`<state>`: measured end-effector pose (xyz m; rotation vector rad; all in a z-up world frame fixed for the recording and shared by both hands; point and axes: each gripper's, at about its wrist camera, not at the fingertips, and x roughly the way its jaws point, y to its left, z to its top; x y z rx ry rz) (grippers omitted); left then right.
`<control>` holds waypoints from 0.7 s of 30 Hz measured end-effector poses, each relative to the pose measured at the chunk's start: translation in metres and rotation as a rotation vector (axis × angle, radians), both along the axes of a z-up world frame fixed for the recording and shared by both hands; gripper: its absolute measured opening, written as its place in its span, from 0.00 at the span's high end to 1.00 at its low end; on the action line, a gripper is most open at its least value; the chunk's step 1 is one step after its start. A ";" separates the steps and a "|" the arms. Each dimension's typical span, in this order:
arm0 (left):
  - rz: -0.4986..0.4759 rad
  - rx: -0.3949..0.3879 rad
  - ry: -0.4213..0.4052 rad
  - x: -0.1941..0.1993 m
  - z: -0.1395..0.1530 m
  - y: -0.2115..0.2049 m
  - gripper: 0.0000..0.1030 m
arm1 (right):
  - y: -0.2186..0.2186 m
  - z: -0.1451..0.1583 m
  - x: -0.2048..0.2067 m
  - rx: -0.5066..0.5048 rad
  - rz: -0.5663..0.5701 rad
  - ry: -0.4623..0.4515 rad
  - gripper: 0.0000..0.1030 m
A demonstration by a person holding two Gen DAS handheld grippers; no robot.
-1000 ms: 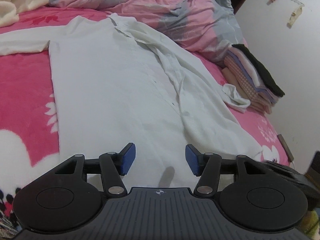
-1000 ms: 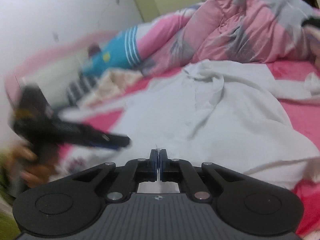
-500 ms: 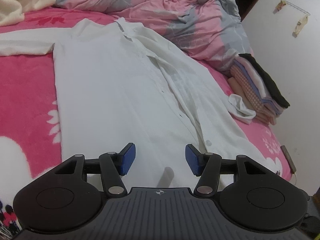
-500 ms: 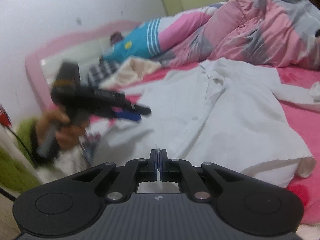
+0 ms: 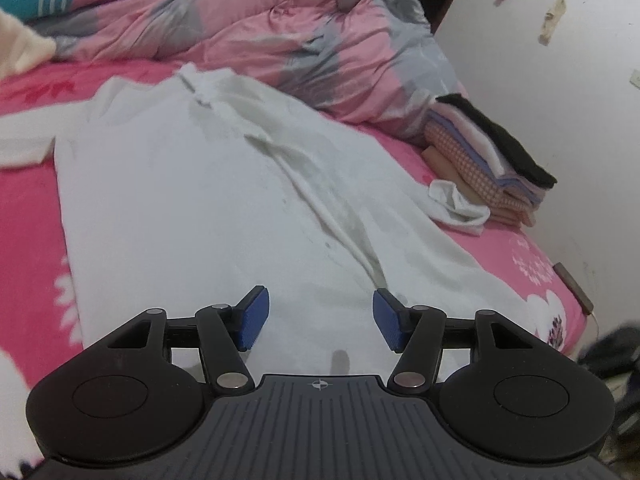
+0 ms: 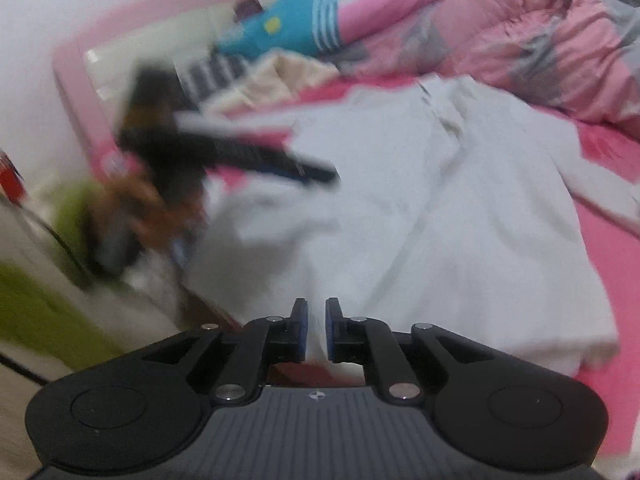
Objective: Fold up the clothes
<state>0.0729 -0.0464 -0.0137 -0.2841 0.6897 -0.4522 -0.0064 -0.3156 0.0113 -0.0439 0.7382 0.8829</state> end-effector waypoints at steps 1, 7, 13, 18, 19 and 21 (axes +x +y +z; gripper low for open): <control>-0.002 -0.006 -0.006 0.002 0.000 0.001 0.43 | -0.001 0.012 0.010 0.037 -0.003 -0.001 0.83; -0.002 -0.032 -0.021 0.018 -0.007 0.007 0.43 | 0.028 0.058 0.106 0.052 -0.164 -0.026 0.82; -0.012 -0.105 0.012 0.024 -0.021 0.008 0.42 | 0.130 0.040 0.207 -0.188 -0.191 -0.138 0.82; -0.004 -0.115 0.009 0.023 -0.027 0.003 0.40 | 0.202 -0.005 0.272 -0.448 -0.161 -0.284 0.82; -0.001 -0.120 0.013 0.023 -0.029 0.003 0.40 | 0.210 -0.013 0.280 -0.494 -0.153 -0.313 0.82; -0.003 -0.136 0.019 0.022 -0.033 0.003 0.40 | 0.221 -0.027 0.294 -0.574 -0.132 -0.359 0.82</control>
